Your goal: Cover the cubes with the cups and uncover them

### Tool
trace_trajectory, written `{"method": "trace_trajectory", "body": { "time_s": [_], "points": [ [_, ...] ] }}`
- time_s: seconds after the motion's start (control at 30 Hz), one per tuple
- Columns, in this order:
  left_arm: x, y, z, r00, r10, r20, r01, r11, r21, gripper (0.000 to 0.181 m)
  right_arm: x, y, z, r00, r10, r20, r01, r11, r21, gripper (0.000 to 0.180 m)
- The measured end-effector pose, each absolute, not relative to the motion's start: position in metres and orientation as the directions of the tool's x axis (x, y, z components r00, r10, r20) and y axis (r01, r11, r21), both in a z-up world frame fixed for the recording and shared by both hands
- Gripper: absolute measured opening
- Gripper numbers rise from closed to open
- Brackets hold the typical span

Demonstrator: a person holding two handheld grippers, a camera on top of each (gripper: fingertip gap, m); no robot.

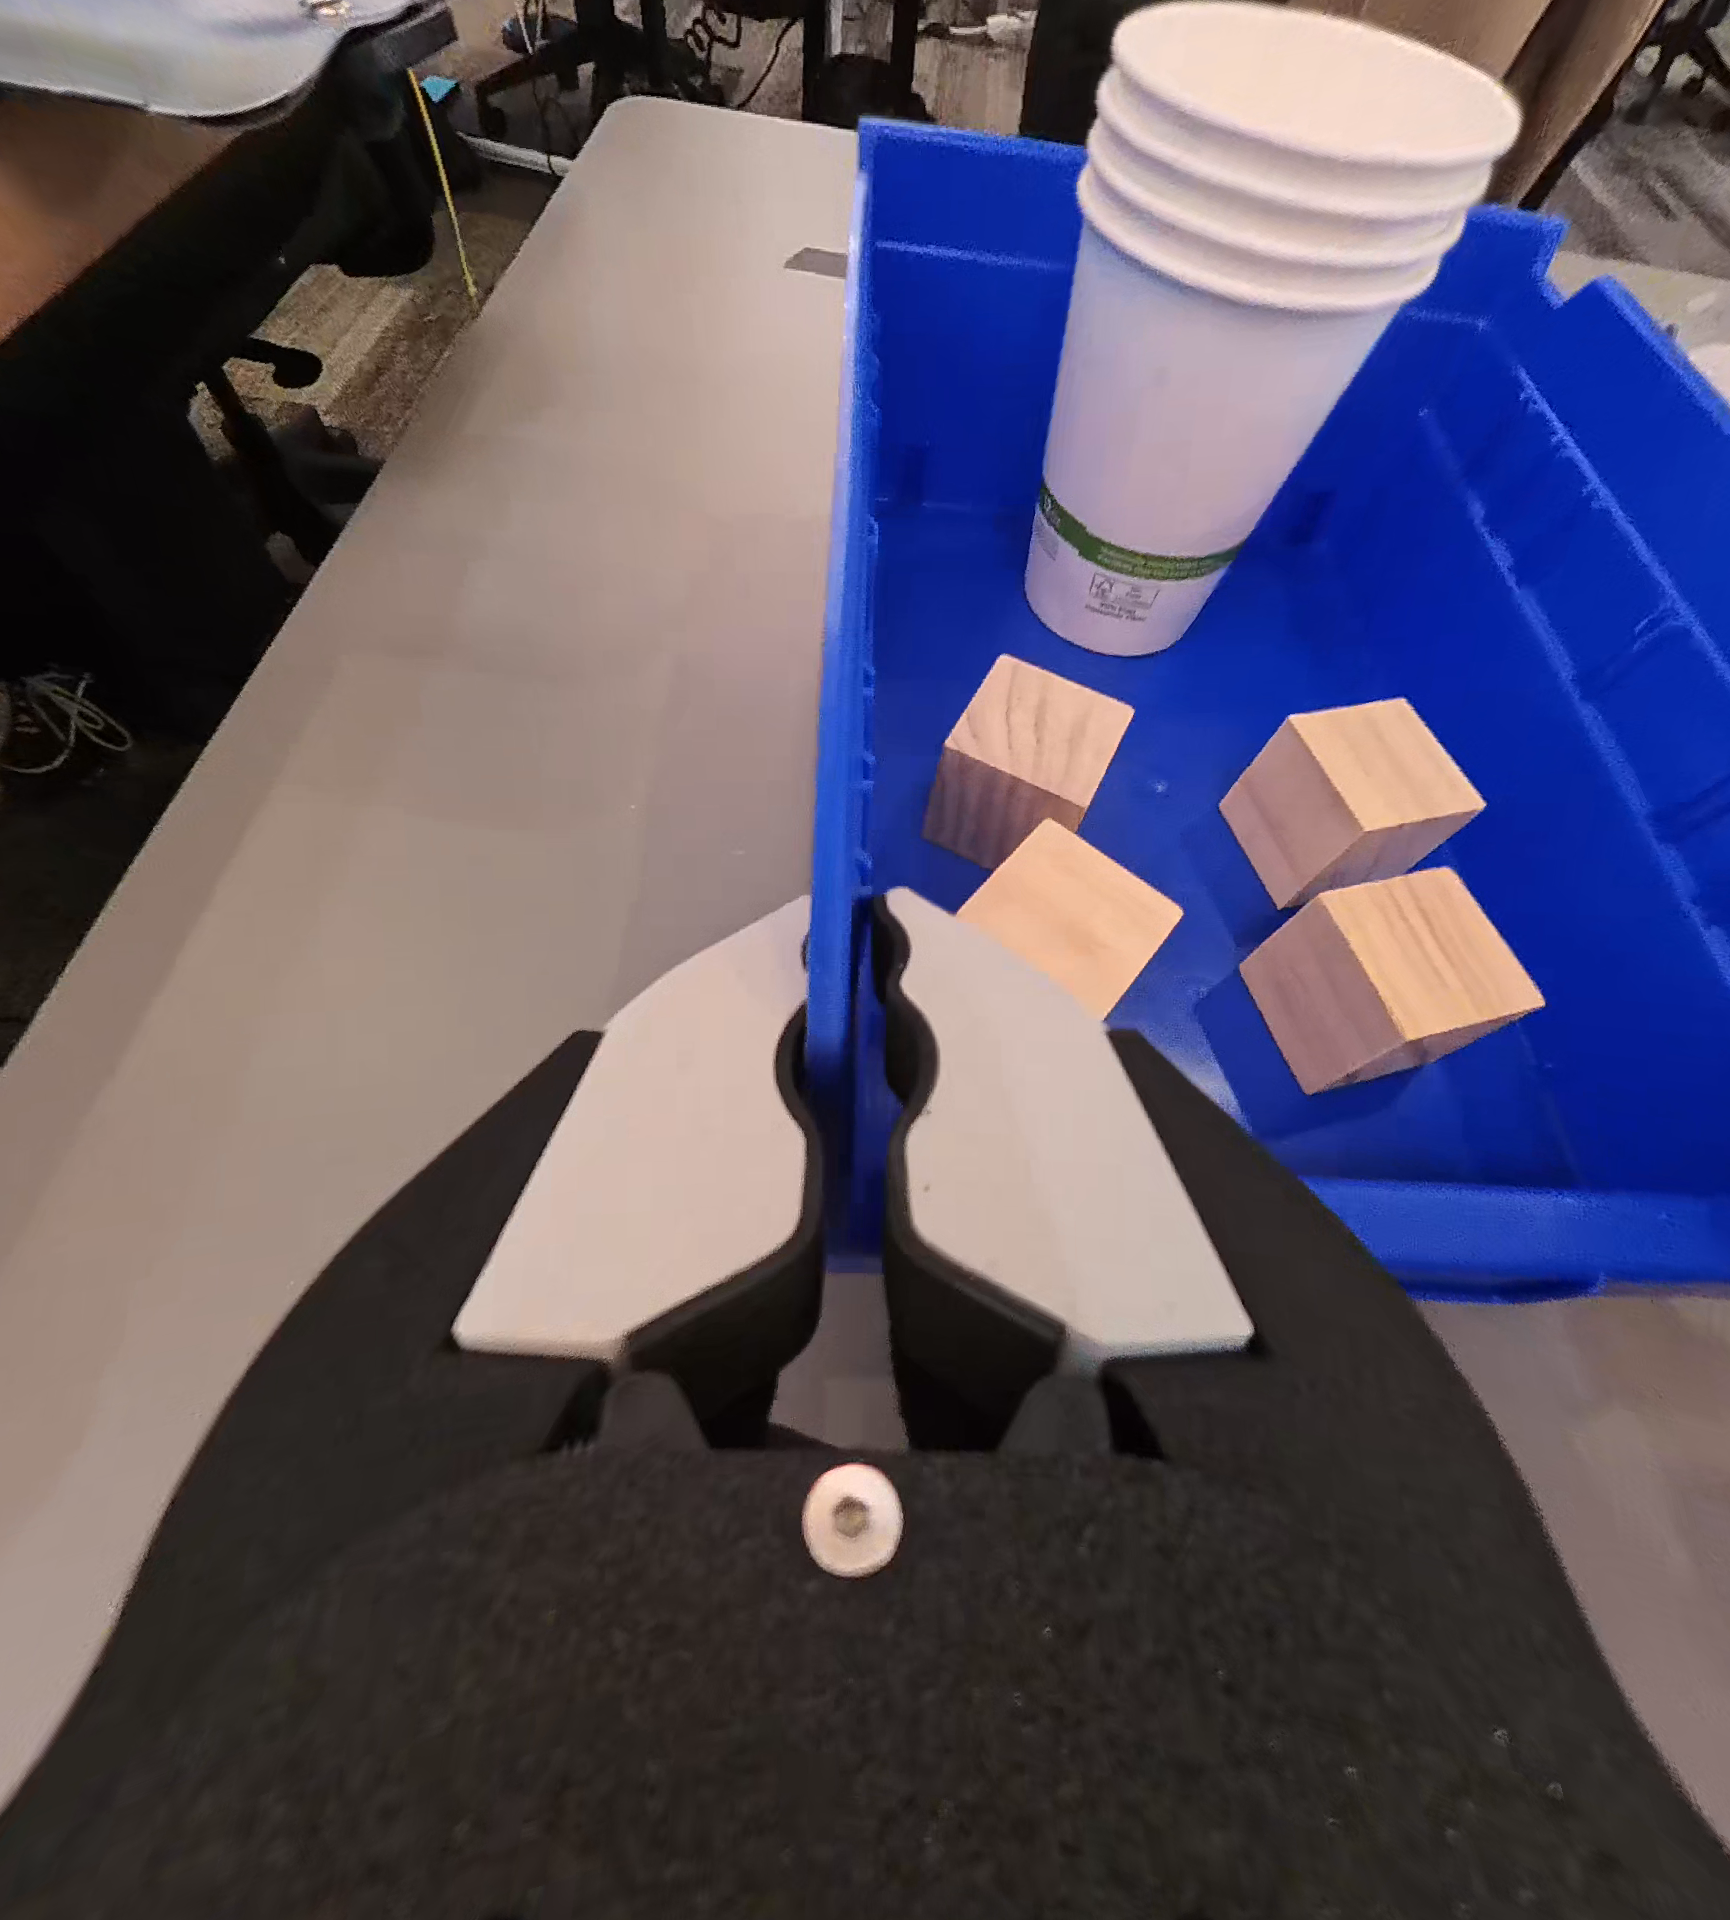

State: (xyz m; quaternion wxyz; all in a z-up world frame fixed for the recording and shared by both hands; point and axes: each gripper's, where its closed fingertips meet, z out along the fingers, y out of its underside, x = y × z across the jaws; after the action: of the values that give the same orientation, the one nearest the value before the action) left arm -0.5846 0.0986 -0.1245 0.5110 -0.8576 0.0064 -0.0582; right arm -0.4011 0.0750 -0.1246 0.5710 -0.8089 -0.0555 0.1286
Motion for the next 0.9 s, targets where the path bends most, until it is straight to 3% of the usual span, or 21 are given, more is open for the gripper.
{"method": "trace_trajectory", "body": {
  "time_s": [0.07, 0.17, 0.33, 0.4, 0.5, 0.67, 0.77, 0.87, 0.9],
  "points": [
    [-0.584, 0.099, -0.123, 0.995, -0.044, 0.087, 0.058, -0.451, -0.891, 0.013, -0.404, 0.07, -0.121, 0.934, 0.331, -0.136, -0.023, -0.324, -0.946, 0.027],
    [-0.6, 0.094, -0.117, 0.996, 0.09, 0.005, 0.044, -0.436, -0.899, 0.045, -0.383, 0.056, -0.112, 0.933, 0.358, -0.042, 0.055, -0.257, -0.965, 0.045],
    [-0.591, 0.046, -0.044, 0.974, 0.227, -0.01, 0.042, -0.223, -0.974, 0.048, -0.314, -0.016, -0.085, 0.854, 0.52, 0.021, 0.124, -0.163, -0.979, 0.046],
    [-0.548, 0.027, -0.026, 0.991, 0.129, -0.024, 0.003, -0.204, -0.979, 0.048, -0.242, -0.026, -0.069, 0.89, 0.445, 0.1, 0.164, -0.107, -0.981, 0.043],
    [-0.447, -0.005, -0.022, 0.983, -0.173, 0.059, 0.018, -0.229, -0.973, 0.047, -0.095, -0.022, -0.062, 0.972, 0.161, 0.17, 0.193, -0.141, -0.971, 0.044],
    [-0.292, -0.058, -0.068, 0.841, -0.526, 0.127, -0.05, -0.31, -0.949, 0.044, 0.105, -0.027, -0.093, 0.956, -0.237, 0.171, 0.103, -0.273, -0.957, 0.052],
    [-0.235, -0.072, -0.108, 0.778, -0.625, 0.074, -0.169, -0.32, -0.932, 0.044, 0.132, -0.013, -0.119, 0.975, -0.199, 0.101, 0.022, -0.363, -0.932, 0.052],
    [-0.216, -0.072, -0.129, 0.768, -0.64, -0.011, -0.257, -0.293, -0.921, 0.043, 0.138, 0.006, -0.138, 0.971, -0.169, 0.172, 0.079, -0.451, -0.889, 0.053],
    [-0.215, -0.071, -0.129, 0.771, -0.636, -0.03, -0.263, -0.275, -0.925, 0.041, 0.137, 0.01, -0.138, 0.971, -0.168, 0.172, 0.08, -0.449, -0.89, 0.043]
  ]
}}
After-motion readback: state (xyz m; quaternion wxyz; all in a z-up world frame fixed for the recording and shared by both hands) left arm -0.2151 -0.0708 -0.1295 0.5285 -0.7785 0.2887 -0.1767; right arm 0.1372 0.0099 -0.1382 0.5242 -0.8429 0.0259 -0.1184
